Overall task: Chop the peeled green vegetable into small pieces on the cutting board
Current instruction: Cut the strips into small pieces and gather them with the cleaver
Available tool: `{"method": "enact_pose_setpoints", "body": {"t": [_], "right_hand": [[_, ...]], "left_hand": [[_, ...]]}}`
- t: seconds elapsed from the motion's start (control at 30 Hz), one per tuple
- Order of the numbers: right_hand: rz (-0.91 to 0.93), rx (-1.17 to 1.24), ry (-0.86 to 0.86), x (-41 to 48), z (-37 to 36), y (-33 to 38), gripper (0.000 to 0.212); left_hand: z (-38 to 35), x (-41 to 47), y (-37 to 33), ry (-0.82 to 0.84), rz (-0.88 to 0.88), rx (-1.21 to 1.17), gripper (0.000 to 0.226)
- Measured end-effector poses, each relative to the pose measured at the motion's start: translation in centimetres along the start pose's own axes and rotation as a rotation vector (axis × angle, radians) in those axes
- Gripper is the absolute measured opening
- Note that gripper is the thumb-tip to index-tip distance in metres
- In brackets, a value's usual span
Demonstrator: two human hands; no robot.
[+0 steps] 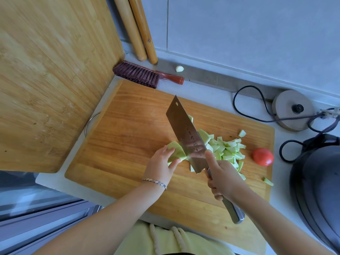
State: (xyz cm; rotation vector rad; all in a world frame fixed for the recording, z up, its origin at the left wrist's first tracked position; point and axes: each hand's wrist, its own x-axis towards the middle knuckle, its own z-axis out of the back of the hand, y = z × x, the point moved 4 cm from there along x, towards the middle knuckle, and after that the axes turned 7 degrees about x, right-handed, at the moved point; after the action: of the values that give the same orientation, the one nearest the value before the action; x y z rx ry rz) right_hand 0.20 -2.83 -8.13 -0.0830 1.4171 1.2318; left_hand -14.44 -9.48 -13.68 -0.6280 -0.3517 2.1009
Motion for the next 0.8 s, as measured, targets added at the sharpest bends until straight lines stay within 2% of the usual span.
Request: {"method": "enact_pose_setpoints", "body": {"t": [0.33,0.6,0.8], "right_hand": [[-0.072,-0.047,0.003,-0.5,-0.5,-2.3,0.056],[0.036,-0.121,-0.056,2.5,-3.5,-3.5,0.053],[-0.064,0.137,-0.010,2.9,-2.6,-3.8,0.055]], "left_hand": [[-0.1,0.1,0.0,0.004,-0.013,-0.008,0.045],[-0.1,0.0,-0.2,-0.016,-0.007,-0.048,0.044],[0.2,-0.1,0.2,-0.021,-0.018,-0.096,0.045]]}}
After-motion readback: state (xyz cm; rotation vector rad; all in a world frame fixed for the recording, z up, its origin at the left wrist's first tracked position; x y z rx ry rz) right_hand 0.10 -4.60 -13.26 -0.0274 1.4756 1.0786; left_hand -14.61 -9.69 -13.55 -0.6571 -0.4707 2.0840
